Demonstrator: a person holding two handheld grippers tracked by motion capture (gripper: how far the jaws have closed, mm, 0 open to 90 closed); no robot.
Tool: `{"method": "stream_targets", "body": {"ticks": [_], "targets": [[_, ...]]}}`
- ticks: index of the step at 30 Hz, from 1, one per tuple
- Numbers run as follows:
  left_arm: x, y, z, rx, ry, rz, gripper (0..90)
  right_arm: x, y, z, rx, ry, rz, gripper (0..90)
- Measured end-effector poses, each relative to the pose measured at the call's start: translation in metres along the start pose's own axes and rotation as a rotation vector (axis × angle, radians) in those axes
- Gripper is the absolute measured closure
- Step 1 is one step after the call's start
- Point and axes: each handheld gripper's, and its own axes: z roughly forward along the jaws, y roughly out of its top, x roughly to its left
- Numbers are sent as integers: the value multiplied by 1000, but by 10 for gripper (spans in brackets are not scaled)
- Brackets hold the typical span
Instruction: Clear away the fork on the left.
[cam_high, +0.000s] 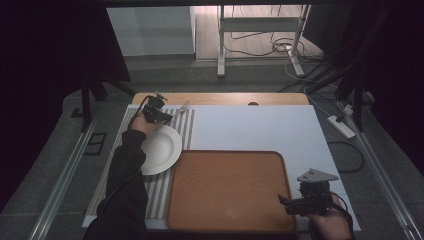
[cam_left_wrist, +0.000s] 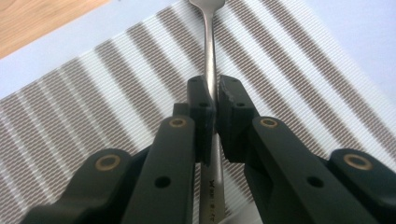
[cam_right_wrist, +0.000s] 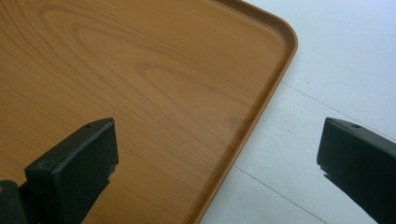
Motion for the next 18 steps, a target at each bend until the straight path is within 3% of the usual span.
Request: {"method": "stream_targets", "body": {"ticks": [10,18], "targets": [[-22,14,12,-26,-42,31,840,0,0,0,-2,0,0,0],[-42,20,12,-49,-71,56,840,0,0,-1,-4,-1,-3,0]]}}
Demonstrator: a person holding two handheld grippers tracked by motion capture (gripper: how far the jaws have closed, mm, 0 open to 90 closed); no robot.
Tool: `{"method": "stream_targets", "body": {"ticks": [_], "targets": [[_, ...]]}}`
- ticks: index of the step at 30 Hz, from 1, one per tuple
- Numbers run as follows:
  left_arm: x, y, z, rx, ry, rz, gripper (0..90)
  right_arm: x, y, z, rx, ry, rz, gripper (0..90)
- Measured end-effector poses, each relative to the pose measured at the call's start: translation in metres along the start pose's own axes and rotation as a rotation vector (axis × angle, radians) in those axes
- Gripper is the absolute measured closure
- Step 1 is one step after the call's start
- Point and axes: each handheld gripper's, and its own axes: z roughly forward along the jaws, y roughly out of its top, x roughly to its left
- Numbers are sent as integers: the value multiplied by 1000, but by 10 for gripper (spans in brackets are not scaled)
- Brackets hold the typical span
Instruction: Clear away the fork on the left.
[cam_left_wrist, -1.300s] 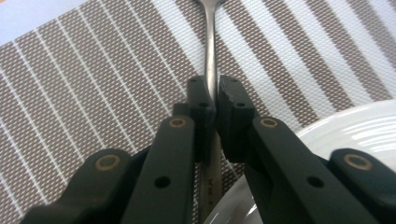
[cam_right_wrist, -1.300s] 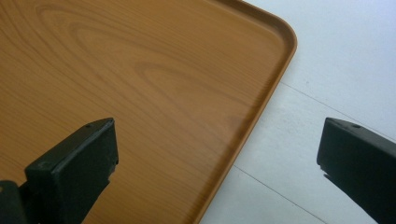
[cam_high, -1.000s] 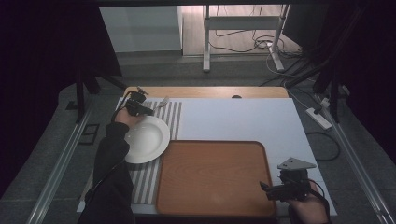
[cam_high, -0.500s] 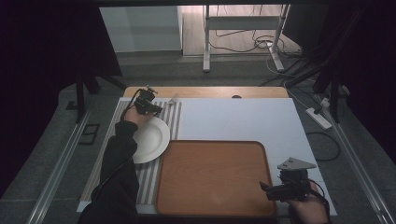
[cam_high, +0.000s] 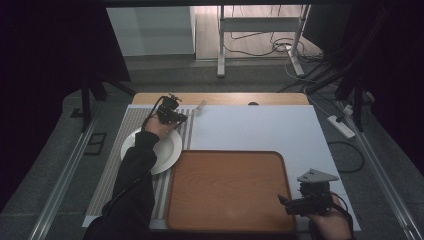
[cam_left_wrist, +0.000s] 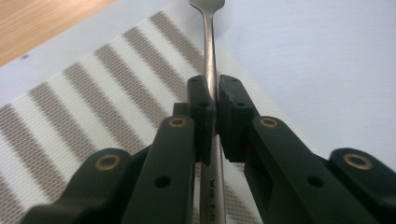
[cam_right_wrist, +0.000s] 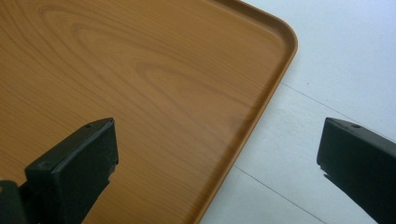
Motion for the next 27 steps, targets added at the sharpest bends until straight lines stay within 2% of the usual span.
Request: {"method": "stream_targets", "body": {"ticks": [2,7,14,27], "targets": [[-10,2,1,-3,-14,15,840,0,0,0,0,0,-1,0],[-22,6,1,-4,-34,25,840,0,0,0,-2,-1,2,0],[-45,12,2,-4,-65,62,839,-1,0,-1,-11,0,11,0],[-80,6,-5,17,-102,97,839,-1,0,-2,-20,-1,15,0]]}}
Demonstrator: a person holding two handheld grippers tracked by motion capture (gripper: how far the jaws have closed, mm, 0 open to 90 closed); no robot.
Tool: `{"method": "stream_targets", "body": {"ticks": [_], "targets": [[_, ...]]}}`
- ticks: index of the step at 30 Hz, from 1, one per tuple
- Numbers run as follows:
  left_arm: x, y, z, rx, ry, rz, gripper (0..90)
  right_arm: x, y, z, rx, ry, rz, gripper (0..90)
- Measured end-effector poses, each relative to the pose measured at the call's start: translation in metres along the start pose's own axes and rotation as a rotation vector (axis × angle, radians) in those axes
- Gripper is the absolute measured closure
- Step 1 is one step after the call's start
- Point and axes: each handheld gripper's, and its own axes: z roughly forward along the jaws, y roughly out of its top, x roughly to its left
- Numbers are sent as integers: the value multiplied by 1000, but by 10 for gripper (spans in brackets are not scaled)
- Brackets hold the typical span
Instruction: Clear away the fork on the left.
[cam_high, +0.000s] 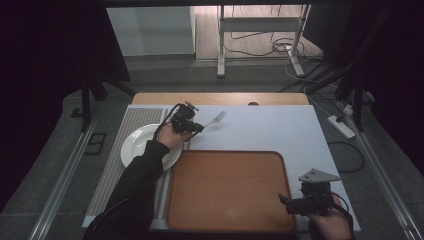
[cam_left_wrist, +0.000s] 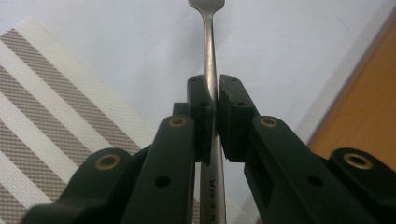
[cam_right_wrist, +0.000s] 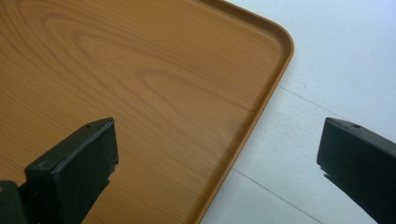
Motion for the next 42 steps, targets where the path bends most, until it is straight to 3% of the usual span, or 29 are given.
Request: {"method": "stream_targets", "body": {"ticks": [16,26,36,42], "targets": [[-39,-29,-16,-3,-43,24,839,1,1,1,2,-1,-18,0],[-67,-47,-21,23,-58,58,839,2,1,1,3,0,-20,0],[-97,-74,-32,35,-81,57,838,2,1,1,3,1,-30,0],[-112,-97,-38,49,-97,27,838,3,1,0,0,2,-37,0]]}}
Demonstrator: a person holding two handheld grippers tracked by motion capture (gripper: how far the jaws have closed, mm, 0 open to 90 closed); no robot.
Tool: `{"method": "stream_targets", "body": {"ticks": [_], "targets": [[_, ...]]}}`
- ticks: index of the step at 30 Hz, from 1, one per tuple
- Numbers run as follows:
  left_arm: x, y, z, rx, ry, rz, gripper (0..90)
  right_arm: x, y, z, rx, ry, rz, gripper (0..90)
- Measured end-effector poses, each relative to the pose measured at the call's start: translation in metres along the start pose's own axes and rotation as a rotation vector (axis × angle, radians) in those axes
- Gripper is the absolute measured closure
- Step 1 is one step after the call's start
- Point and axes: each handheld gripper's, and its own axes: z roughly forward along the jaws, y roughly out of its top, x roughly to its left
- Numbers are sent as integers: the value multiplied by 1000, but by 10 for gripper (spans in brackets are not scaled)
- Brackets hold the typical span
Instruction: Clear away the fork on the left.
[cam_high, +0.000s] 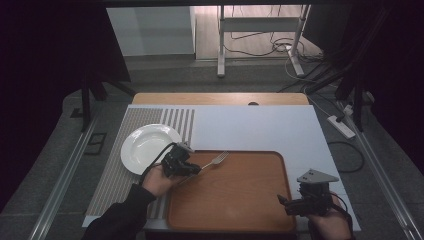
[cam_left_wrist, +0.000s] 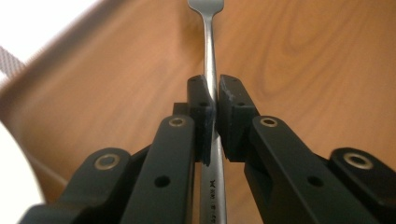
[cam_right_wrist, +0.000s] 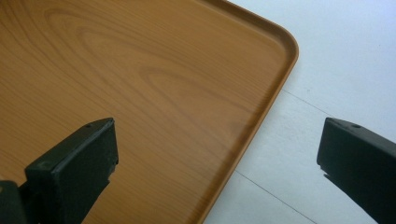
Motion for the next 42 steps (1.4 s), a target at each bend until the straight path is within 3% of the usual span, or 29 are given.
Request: {"method": "stream_targets", "body": {"ticks": [4,9,17,20,23,25,27,31,33,42], "targets": [[-14,-19,-3,-10,6,-28,838,0,0,0,-1,1,-3,0],[-33,-33,-5,10,46,-16,837,1,0,0,1,2,-8,0],[-39,-47,6,48,15,-55,822,1,1,1,3,2,-13,0],[-41,-44,3,19,35,-38,768,1,1,1,5,0,-16,0],[-42,-36,0,-15,25,-34,792,1,1,1,8,3,-17,0],[-44,-28,3,-12,3,-11,812,1,1,1,6,3,-17,0],[-47,-22,9,3,-15,21,890,2,1,1,7,3,-24,0],[-54,-11,19,35,12,87,893,2,1,1,8,6,-28,0],[-53,-8,22,40,28,97,893,2,1,1,8,5,-26,0],[-41,-11,28,61,24,57,892,2,1,1,5,6,-27,0]]}}
